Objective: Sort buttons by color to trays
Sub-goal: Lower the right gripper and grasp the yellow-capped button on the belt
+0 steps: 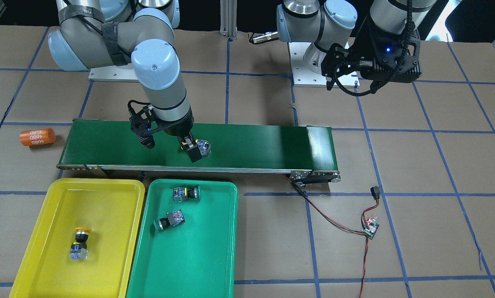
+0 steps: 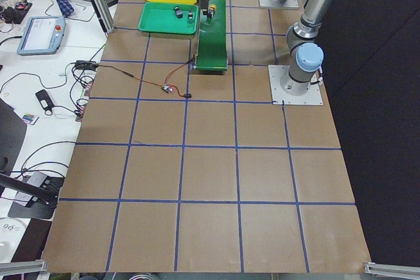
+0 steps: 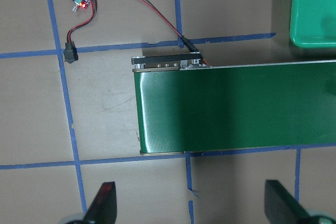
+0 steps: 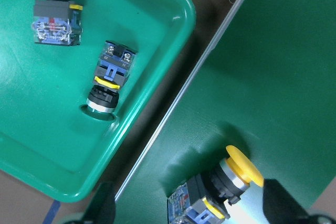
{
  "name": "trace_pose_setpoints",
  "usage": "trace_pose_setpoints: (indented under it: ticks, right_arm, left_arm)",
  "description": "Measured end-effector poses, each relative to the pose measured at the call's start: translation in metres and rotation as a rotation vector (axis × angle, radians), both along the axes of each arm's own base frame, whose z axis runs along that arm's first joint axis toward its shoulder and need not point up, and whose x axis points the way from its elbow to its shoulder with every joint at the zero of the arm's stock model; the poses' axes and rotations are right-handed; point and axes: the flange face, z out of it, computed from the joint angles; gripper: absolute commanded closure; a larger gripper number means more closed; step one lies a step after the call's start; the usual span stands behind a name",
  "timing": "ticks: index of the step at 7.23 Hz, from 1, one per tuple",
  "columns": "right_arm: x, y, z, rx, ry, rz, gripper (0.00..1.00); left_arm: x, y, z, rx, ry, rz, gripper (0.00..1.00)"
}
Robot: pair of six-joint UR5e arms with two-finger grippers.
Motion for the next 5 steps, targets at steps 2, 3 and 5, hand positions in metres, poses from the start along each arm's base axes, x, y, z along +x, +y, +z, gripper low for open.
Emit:
trace_pose_setpoints:
  ticks: [2, 3, 5]
  right_arm:
    - [0.000, 0.003, -0.011, 0.051, 0.013, -0.020, 0.00]
    - [-0.001, 0.004, -0.016, 0.081, 0.021, -0.023, 0.00]
    - [-0.002, 0.005, -0.030, 0.134, 0.039, -0.026, 0.00]
  left_arm:
    - [0.000, 0.000, 0.000, 0.000, 0.000, 0.000, 0.00]
    - [0.000, 0.000, 0.000, -0.001, 0.000, 0.000, 0.00]
    - [0.000, -0.001, -0.001, 0.001, 0.000, 0.003, 0.00]
